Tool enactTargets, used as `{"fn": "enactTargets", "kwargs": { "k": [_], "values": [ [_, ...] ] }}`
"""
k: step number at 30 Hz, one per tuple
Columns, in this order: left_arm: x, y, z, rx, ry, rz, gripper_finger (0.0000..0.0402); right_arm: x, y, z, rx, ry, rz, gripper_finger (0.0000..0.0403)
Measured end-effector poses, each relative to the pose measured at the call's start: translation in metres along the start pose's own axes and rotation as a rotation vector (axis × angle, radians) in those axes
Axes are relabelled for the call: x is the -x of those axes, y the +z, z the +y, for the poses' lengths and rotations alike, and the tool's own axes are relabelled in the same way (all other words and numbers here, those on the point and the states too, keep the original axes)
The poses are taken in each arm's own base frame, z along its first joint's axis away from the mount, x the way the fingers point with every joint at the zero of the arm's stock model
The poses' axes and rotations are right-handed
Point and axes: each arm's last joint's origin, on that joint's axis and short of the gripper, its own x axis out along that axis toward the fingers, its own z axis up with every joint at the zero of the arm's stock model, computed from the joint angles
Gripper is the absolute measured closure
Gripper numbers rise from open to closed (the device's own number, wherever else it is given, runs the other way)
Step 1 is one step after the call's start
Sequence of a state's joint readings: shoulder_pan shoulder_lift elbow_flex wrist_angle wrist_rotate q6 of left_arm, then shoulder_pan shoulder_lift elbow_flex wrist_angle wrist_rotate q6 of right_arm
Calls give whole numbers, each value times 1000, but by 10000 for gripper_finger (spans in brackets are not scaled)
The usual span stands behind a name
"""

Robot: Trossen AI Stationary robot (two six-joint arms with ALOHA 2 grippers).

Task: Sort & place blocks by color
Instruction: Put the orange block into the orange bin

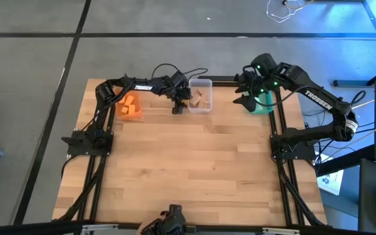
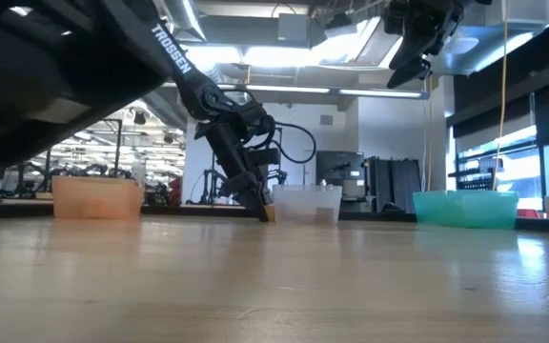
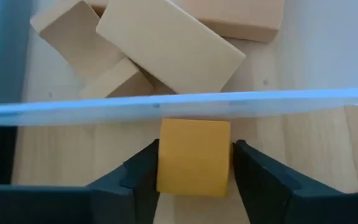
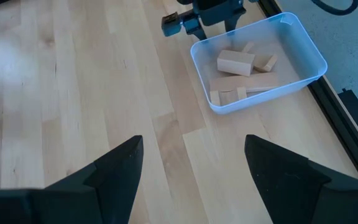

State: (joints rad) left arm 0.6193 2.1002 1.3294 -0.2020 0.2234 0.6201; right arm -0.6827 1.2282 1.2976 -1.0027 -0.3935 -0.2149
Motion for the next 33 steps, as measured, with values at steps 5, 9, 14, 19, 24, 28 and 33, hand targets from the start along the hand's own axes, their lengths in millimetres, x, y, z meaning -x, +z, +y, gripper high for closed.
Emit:
{"fn": "enactTargets", "kwargs": {
  "k": [5, 9, 14, 19, 24, 28, 33],
  "values": [
    [0, -2, -2, 76, -13, 19, 277, 0, 0, 0, 0, 0, 0, 121],
    [3, -1, -4, 151, -3, 44, 279, 0, 0, 0, 0, 0, 0, 121],
    [14, 2, -6, 186, 30, 82, 279, 0, 0, 0, 0, 0, 0, 121],
    [33, 9, -4, 207, 79, 86, 279, 0, 0, 0, 0, 0, 0, 121],
    [56, 17, -4, 219, 109, 78, 279, 0, 0, 0, 0, -4, 0, 121],
    [76, 23, -5, 241, 153, 84, 279, 0, 0, 0, 1, -7, -1, 121],
    [105, 23, -7, 366, 262, 158, 279, 0, 1, 0, 4, -9, -9, 121]
  ]
}}
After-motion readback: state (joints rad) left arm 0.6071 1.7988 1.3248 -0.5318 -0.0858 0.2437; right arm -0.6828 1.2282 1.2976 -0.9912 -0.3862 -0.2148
